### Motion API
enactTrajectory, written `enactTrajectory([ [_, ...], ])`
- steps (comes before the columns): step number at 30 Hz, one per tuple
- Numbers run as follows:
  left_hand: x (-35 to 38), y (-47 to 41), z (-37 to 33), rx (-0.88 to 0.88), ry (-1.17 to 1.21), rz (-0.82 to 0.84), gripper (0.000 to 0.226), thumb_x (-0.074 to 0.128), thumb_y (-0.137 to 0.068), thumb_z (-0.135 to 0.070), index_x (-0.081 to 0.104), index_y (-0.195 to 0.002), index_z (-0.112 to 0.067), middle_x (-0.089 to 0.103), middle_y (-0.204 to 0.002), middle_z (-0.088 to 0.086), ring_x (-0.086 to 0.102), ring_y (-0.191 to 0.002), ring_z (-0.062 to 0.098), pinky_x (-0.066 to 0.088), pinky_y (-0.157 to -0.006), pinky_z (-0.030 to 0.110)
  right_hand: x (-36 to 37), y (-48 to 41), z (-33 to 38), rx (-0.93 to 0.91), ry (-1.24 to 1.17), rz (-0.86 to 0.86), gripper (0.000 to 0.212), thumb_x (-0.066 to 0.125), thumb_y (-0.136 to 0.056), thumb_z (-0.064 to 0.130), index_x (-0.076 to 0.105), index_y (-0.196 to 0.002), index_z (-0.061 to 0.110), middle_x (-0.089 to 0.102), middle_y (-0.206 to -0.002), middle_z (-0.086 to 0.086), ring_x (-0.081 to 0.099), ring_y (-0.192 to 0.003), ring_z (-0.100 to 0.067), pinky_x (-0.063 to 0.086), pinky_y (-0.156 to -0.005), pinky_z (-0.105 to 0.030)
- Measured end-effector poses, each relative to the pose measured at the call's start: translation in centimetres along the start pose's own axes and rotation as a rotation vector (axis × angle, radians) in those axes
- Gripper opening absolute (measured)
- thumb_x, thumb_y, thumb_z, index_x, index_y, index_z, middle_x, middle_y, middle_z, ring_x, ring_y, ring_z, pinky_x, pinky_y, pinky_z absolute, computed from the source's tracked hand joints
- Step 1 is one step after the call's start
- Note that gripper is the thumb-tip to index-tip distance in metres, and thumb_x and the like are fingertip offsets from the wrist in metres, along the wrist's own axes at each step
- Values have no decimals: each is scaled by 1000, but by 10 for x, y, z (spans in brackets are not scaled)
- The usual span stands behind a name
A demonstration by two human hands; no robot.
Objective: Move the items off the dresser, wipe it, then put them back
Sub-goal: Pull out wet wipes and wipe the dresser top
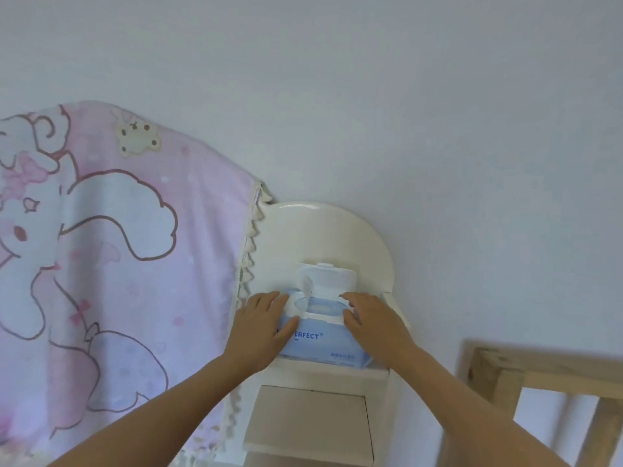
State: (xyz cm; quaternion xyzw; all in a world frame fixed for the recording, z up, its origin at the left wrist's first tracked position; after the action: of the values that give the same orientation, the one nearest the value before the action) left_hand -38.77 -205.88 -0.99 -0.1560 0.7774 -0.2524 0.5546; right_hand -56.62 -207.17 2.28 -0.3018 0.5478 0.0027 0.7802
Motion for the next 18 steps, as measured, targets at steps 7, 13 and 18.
enactTrajectory([
  [7, 28, -7, 2, 8, 57, 98, 121, -13, -45, -87, 19, -145, -27, 14, -155, -6, 32, -133, 15, 31, -104, 28, -5, -24, -4, -24, 91, 123, 23, 41, -93, 17, 63, -95, 10, 66, -98, -4, 48, -78, -13, 36, -69, -26],
  [13, 28, -6, 0, 12, 48, 36, 109, -11, -54, -78, 24, -143, -25, 18, -154, -4, 34, -133, 13, 35, -100, 26, -13, -45, 20, -172, 299, 239, 22, 47, -91, 21, 67, -98, 18, 65, -97, 0, 50, -86, -15, 32, -66, -22],
  [18, 35, -7, 0, 56, 12, 94, 56, 32, -74, -58, 69, -97, -24, 71, -103, -2, 68, -72, 6, 50, -47, 18, -8, -64, 32, -276, 423, 370, 22, 52, -88, 21, 68, -102, 20, 48, -74, 14, 50, -90, -15, 29, -57, -18],
])
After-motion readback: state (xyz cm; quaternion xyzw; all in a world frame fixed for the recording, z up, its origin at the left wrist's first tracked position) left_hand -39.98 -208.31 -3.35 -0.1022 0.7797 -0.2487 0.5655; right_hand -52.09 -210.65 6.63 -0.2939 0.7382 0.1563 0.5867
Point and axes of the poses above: each hand's wrist, its own y-axis away from the middle knuckle, its own x-axis out of the palm, z = x × y, the point moved 5 cm from there along -y, towards the middle knuckle
